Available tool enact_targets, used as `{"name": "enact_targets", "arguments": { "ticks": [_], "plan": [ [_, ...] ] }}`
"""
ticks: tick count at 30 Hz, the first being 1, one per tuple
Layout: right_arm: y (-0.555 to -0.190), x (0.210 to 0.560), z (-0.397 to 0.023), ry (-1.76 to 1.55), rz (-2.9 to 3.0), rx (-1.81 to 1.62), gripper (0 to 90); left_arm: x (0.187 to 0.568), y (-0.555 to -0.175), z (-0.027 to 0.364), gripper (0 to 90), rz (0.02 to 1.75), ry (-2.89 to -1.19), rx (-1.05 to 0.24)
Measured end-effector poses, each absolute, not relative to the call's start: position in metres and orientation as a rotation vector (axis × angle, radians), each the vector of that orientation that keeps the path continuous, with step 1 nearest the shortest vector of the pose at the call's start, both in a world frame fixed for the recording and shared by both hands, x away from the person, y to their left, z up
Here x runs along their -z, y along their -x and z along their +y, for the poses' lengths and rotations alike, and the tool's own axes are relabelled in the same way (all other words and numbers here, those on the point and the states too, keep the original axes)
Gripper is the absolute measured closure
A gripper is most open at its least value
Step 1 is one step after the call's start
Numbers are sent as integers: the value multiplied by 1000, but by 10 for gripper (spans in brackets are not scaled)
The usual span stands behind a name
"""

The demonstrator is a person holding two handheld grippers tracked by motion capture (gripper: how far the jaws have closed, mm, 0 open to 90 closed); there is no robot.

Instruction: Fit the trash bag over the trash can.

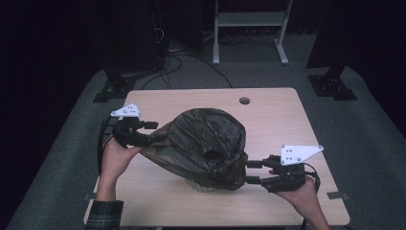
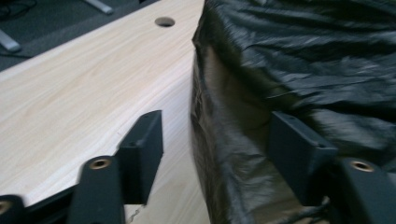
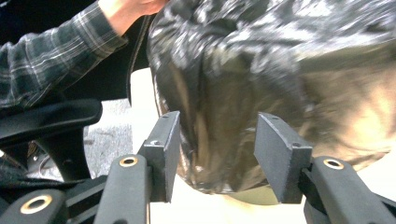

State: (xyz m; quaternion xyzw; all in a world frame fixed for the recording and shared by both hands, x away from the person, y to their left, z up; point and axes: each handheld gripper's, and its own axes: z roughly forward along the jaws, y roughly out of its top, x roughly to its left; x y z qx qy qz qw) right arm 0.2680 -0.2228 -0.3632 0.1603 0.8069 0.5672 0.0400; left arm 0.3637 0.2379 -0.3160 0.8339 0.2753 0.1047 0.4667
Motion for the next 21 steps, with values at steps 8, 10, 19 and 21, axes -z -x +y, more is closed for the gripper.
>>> {"name": "enact_targets", "arguments": {
  "ticks": [8,10,19,21],
  "plan": [
    [-276,356,-230,-552,2427,-1709,450,296,-344,253,245,618,-2008,-263],
    [-279,356,-230,-564,2430,-1700,444,296,-337,250,230,583,-2018,-235],
    [-287,356,-226,-587,2431,-1685,441,309,-332,243,212,538,-2053,-174],
    [-288,355,-227,-588,2428,-1686,443,306,-335,245,214,546,-2040,-189]
  ]
}}
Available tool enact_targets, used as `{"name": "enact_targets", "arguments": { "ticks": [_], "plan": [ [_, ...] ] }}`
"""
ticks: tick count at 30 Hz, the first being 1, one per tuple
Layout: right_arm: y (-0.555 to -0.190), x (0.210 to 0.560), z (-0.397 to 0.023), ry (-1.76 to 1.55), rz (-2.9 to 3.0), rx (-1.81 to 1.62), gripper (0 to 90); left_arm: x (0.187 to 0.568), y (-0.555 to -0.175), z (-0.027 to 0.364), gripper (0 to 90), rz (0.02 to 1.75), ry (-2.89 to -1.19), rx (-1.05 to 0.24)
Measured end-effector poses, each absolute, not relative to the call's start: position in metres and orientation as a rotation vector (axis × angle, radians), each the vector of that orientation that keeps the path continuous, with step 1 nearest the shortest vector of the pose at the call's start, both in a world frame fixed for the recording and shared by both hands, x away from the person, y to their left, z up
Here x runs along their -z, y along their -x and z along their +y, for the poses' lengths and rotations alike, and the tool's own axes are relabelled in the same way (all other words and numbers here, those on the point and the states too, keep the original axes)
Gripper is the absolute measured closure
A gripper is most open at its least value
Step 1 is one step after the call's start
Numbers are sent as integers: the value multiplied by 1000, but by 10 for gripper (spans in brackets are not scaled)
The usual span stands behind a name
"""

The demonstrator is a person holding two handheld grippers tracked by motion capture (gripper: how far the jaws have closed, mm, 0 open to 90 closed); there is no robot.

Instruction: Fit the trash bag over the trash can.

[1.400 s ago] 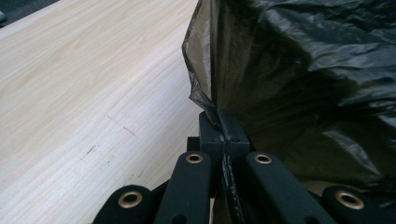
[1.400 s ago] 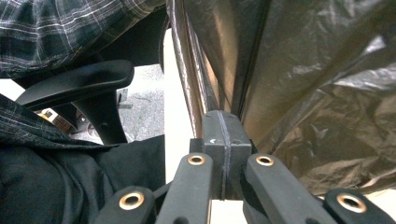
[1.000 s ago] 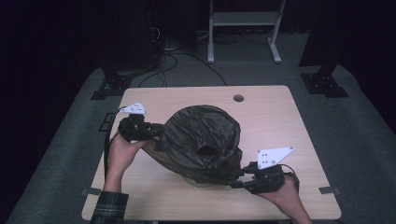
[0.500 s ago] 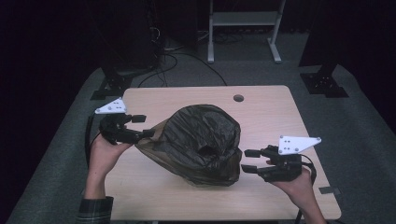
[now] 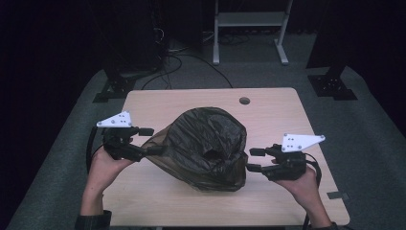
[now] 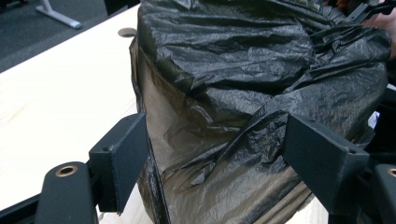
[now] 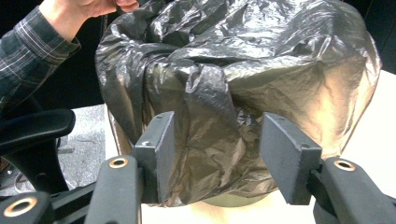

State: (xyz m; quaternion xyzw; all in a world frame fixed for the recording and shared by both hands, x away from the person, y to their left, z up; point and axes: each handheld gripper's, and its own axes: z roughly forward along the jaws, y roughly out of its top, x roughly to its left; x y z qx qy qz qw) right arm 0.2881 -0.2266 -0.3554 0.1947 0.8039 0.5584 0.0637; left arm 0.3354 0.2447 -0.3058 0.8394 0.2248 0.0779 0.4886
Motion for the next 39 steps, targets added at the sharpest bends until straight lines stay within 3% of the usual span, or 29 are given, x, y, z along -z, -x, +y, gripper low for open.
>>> {"name": "enact_targets", "arguments": {
  "ticks": [11,14,16,20,23,39],
  "plan": [
    [-288,358,-220,-570,2459,-1686,447,308,-336,239,210,477,-2056,-101],
    [-289,358,-215,-567,2465,-1679,514,310,-334,238,236,456,-2077,-76],
    [-290,358,-214,-569,2464,-1673,595,312,-334,238,364,435,-2102,-49],
    [-291,359,-213,-579,2465,-1672,857,316,-334,233,701,394,-2164,-9],
    [-291,361,-212,-577,2489,-1662,897,322,-332,232,895,385,-2187,2],
    [-295,414,-190,-626,2717,-1380,899,369,-345,238,900,491,-2280,81]
  ]
}}
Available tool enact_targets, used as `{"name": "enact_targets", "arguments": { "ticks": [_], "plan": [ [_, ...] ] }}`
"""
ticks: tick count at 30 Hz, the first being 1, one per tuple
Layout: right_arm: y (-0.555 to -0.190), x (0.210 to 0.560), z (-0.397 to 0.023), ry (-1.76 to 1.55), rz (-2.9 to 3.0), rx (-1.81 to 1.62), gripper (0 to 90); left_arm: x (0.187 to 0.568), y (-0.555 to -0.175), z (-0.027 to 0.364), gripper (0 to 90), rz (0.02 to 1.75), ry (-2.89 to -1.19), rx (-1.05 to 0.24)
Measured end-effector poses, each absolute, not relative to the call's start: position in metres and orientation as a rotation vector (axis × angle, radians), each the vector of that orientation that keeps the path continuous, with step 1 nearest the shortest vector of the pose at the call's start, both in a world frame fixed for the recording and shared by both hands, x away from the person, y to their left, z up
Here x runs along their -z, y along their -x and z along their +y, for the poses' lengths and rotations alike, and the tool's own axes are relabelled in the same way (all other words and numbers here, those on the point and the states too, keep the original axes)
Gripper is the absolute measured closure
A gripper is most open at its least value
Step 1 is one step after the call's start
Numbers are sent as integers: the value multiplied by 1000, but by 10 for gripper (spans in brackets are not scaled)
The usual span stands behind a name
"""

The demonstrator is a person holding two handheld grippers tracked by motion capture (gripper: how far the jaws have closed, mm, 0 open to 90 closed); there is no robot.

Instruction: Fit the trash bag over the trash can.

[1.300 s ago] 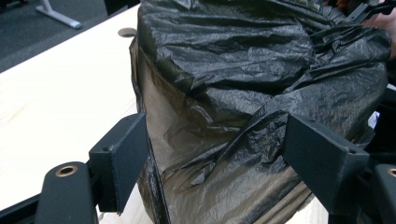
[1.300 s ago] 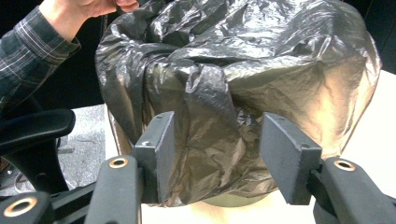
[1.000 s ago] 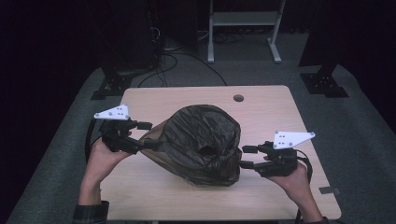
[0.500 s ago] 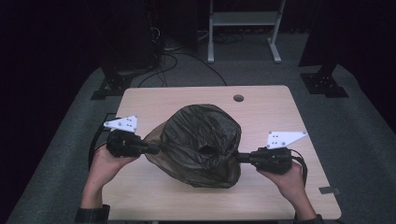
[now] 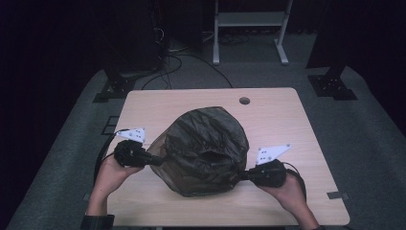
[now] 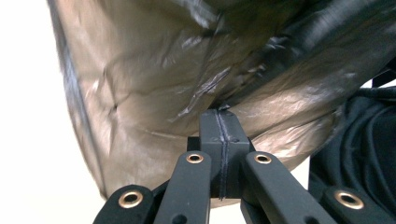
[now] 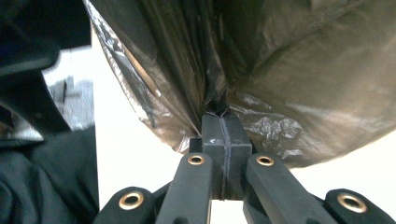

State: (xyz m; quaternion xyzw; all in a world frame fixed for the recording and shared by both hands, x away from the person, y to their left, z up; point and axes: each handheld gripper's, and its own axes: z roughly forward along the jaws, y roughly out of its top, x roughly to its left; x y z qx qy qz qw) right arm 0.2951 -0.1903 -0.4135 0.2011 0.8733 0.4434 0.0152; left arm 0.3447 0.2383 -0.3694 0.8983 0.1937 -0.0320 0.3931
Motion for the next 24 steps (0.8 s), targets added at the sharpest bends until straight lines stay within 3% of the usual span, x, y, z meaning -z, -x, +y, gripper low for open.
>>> {"name": "enact_targets", "arguments": {
  "ticks": [4,7,9,14,24],
  "plan": [
    [-297,425,-187,-645,2760,-1302,885,370,-345,244,877,501,-2246,69],
    [-296,418,-191,-649,2719,-1352,664,359,-344,251,706,506,-2201,31],
    [-295,411,-196,-653,2680,-1409,583,350,-343,255,619,503,-2162,14],
    [-289,391,-208,-632,2600,-1495,548,324,-343,261,469,490,-2098,-54],
    [-286,374,-219,-618,2513,-1562,479,288,-373,231,405,468,-2062,-86]
  ]
}}
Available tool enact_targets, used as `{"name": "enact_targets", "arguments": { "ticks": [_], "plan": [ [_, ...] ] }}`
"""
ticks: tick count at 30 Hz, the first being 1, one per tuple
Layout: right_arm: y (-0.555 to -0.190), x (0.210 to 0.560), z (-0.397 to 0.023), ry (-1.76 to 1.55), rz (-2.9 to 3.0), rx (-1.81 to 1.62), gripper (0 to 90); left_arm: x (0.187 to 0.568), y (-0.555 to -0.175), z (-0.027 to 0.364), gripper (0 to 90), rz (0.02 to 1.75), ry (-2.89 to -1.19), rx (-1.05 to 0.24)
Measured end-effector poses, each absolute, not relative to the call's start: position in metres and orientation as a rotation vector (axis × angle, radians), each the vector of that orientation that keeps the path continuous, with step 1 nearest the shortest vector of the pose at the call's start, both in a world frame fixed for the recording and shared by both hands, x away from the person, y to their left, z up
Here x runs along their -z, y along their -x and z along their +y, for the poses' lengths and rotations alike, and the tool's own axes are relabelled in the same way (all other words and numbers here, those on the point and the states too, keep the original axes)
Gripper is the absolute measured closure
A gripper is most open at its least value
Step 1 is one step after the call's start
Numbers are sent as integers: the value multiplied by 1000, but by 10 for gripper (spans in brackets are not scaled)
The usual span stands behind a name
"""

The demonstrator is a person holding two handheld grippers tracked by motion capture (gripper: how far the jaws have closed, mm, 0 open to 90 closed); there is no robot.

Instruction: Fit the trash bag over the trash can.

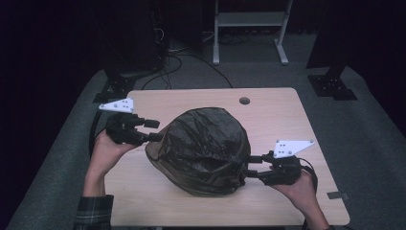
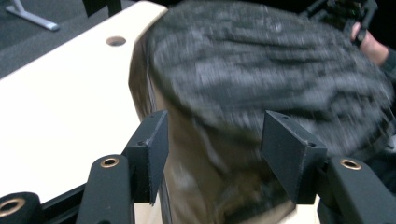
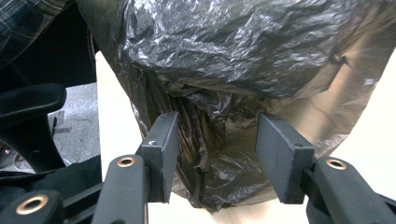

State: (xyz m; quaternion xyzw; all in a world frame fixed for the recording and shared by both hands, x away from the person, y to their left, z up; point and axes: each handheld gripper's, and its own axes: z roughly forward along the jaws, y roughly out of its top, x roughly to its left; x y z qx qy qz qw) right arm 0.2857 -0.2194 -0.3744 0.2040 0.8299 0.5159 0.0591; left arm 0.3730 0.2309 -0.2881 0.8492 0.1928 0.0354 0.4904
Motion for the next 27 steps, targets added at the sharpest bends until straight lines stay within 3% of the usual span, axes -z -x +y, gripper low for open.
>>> {"name": "enact_targets", "arguments": {
  "ticks": [9,13,22,24,27],
  "plan": [
    [-284,371,-226,-622,2491,-1588,459,289,-408,201,420,531,-2096,-60],
    [-284,372,-227,-613,2488,-1594,460,295,-414,196,524,535,-2108,-10],
    [-283,374,-226,-620,2482,-1601,473,295,-417,202,785,558,-2066,-30],
    [-283,374,-226,-621,2479,-1599,479,293,-416,204,899,554,-2067,-49],
    [-284,374,-226,-618,2472,-1608,484,293,-419,203,900,560,-2082,-56]
  ]
}}
